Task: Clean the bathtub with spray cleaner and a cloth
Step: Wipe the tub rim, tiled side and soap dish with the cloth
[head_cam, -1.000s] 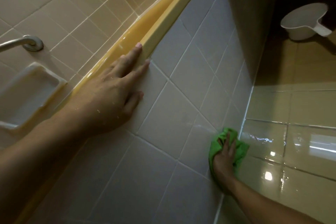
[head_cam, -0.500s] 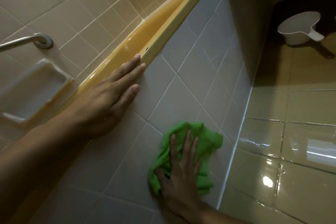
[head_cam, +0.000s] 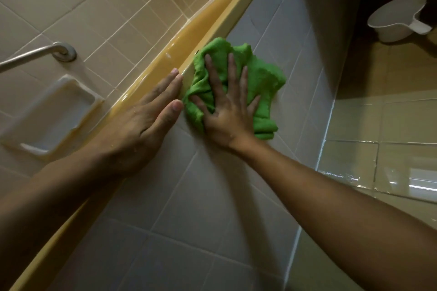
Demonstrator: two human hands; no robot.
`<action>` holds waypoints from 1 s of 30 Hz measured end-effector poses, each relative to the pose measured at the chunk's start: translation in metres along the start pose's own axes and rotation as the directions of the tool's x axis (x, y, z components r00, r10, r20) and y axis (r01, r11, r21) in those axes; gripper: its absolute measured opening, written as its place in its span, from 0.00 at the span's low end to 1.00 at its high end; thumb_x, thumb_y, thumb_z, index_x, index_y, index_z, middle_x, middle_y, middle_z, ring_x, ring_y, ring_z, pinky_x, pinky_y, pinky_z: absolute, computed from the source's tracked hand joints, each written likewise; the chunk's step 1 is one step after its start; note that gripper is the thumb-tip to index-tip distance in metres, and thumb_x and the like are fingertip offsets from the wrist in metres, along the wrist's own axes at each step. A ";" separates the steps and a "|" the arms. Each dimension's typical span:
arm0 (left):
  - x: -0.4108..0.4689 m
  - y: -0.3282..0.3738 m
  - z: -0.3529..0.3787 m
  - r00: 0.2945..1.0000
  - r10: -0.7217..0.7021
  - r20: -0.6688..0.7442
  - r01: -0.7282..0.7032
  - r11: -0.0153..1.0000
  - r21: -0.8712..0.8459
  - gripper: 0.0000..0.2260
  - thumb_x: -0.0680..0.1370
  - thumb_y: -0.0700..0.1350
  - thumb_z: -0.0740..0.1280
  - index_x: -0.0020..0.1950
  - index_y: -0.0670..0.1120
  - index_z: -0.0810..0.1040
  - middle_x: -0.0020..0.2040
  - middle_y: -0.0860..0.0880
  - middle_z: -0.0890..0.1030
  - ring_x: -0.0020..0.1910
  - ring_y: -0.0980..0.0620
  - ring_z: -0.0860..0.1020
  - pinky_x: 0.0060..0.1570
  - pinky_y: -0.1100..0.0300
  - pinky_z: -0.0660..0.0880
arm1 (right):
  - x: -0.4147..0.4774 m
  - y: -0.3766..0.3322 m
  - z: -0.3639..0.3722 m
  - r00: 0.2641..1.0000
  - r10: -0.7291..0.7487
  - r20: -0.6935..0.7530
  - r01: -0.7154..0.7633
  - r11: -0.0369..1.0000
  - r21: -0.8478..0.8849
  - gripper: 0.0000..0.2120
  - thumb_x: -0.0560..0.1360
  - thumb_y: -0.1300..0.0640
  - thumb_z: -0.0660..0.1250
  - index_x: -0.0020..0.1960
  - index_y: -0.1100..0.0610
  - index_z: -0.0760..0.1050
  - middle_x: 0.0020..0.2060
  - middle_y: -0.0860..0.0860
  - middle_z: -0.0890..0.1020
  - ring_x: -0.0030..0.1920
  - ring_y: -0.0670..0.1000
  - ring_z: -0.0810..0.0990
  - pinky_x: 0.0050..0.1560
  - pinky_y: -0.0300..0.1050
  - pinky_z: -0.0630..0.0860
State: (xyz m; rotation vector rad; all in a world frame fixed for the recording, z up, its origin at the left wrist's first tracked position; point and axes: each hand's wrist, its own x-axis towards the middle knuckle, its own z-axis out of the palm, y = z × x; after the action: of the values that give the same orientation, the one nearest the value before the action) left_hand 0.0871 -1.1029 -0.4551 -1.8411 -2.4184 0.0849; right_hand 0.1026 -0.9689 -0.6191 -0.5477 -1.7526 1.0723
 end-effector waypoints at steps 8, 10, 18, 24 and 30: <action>0.004 -0.006 0.005 0.999 -0.015 0.032 0.014 0.998 0.058 0.35 0.77 0.72 0.45 0.83 0.65 0.47 0.80 0.73 0.44 0.80 0.69 0.47 0.76 0.64 0.47 | -0.035 0.129 0.017 0.871 0.492 -0.017 -0.488 0.867 0.100 0.31 0.84 0.42 0.54 0.81 0.37 0.42 0.82 0.46 0.37 0.82 0.58 0.40 0.74 0.75 0.45; 0.007 -0.004 0.005 0.999 -0.016 0.040 0.013 0.998 0.069 0.35 0.77 0.72 0.47 0.83 0.65 0.46 0.80 0.73 0.43 0.81 0.66 0.48 0.76 0.61 0.50 | -0.074 0.169 0.030 0.826 0.563 -0.031 -0.556 0.823 0.121 0.30 0.85 0.49 0.53 0.82 0.44 0.44 0.83 0.54 0.40 0.82 0.61 0.42 0.78 0.65 0.45; 0.027 0.011 0.008 0.992 -0.104 0.073 0.082 0.963 0.258 0.39 0.76 0.71 0.52 0.84 0.61 0.43 0.81 0.68 0.38 0.83 0.54 0.51 0.78 0.52 0.55 | -0.217 0.184 0.028 0.777 0.590 0.219 -0.624 0.767 0.149 0.37 0.82 0.56 0.66 0.77 0.36 0.45 0.83 0.47 0.42 0.80 0.44 0.40 0.74 0.38 0.40; 0.018 0.038 0.031 0.984 0.081 -0.158 -0.004 0.899 0.438 0.23 0.81 0.54 0.66 0.75 0.50 0.74 0.83 0.44 0.59 0.78 0.40 0.65 0.75 0.41 0.62 | -0.172 0.128 -0.002 0.894 0.382 0.233 -0.425 0.889 0.174 0.40 0.73 0.31 0.66 0.77 0.30 0.48 0.82 0.42 0.46 0.79 0.39 0.43 0.79 0.44 0.48; -0.010 0.071 0.095 0.928 -0.166 -0.333 0.251 0.940 0.231 0.13 0.78 0.51 0.71 0.61 0.50 0.83 0.56 0.49 0.79 0.52 0.45 0.80 0.48 0.49 0.74 | -0.083 0.062 -0.050 0.934 0.075 0.350 -0.119 0.987 0.106 0.39 0.70 0.22 0.55 0.77 0.25 0.43 0.80 0.33 0.39 0.81 0.43 0.44 0.77 0.53 0.59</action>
State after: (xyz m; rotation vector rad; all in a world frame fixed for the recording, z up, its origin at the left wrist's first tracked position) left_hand 0.1468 -1.0915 -0.5578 -1.3569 -2.2380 0.0963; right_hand 0.1760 -0.9788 -0.7068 -0.3866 -1.9575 1.4060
